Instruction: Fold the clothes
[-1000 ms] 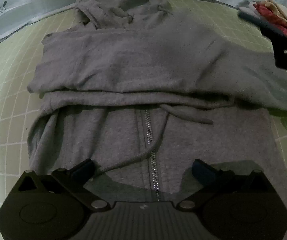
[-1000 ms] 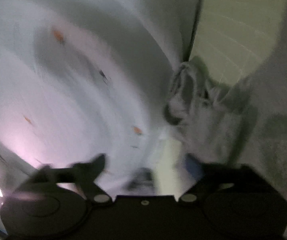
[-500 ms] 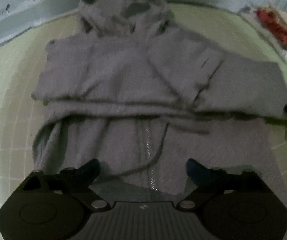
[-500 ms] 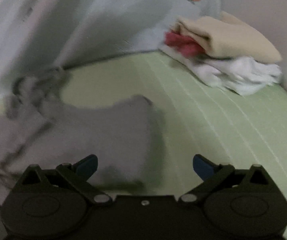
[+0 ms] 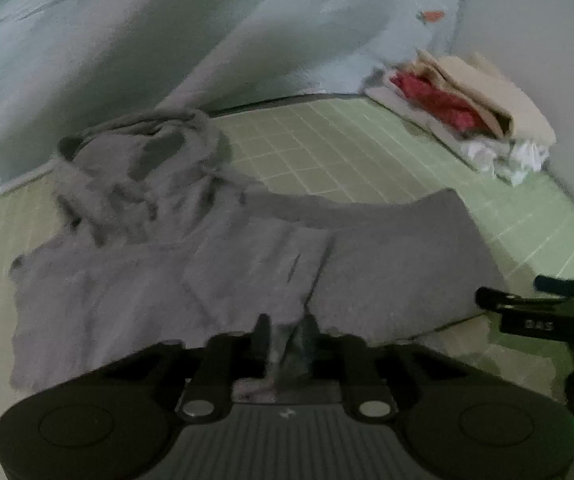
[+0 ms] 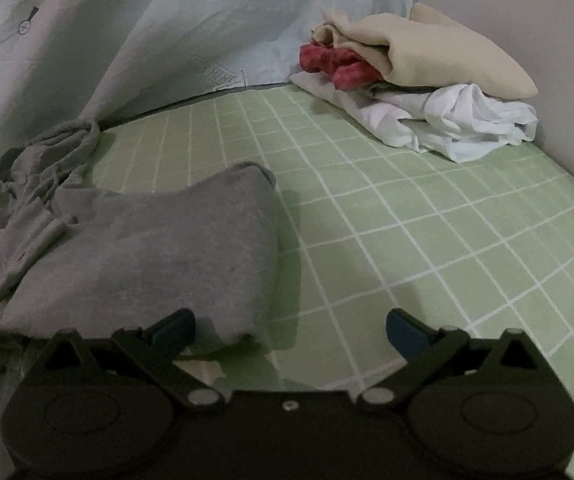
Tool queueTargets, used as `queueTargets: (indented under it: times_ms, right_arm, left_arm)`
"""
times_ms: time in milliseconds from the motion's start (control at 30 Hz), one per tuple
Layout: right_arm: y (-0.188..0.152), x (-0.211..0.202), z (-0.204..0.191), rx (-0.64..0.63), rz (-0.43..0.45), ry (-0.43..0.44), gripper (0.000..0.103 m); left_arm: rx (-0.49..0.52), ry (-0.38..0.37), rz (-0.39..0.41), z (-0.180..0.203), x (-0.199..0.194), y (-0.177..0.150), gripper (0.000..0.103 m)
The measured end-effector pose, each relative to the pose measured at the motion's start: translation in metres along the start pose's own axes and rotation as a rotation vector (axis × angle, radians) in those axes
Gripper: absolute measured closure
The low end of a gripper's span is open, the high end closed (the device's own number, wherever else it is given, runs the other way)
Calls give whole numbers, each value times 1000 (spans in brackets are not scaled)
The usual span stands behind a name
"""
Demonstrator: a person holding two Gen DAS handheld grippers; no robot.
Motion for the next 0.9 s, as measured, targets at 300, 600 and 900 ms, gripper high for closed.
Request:
queueTargets:
  times_ms: [300,600,900]
  right_arm:
    - [-6,-6,2,-3,-15,-37,0]
    - [-1,-16,-10,-75,20,-38,0]
    - [-1,-26,-41,-216,58,1,0]
  left_arm:
    - [93,66,-59,0,40,8,68]
    - [-57,135,193,-38,-24,33,95]
    - [-370,425,483,-150,-131,37,95]
Point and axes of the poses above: each gripper's, at about its wrist camera, not at the fingertips, and x roughly the way its jaws point, z to its right, y to its top, the point moved 7 cm from there along x, roughly the way its jaws point, and after that the axes turned 9 degrees about -z, right-handed, at the moved point
